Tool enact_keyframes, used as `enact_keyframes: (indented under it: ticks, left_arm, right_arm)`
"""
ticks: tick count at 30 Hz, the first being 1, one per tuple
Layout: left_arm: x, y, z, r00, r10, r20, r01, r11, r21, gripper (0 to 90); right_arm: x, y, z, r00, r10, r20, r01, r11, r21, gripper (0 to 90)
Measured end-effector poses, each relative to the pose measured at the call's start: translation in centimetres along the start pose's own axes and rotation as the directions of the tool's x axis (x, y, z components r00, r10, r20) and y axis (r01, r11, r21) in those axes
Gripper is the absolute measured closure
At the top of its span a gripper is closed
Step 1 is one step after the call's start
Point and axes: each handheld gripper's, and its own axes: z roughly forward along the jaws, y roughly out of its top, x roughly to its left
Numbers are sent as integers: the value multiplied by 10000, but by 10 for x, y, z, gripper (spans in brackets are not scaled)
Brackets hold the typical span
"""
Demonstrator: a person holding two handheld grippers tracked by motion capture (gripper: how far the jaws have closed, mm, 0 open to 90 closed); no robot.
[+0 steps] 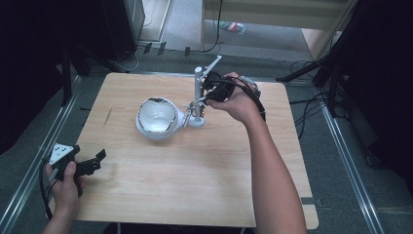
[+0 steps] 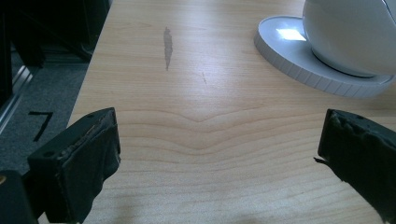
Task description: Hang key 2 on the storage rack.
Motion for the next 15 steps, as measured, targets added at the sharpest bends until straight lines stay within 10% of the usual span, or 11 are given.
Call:
enact_keyframes:
  ticks: [15]
  left_arm:
    - [0,0,0,10000,4,-17,-4,10000,-4,0]
  right_arm:
    - [0,-2,3,9969,375,699,-360,9991,-221,625]
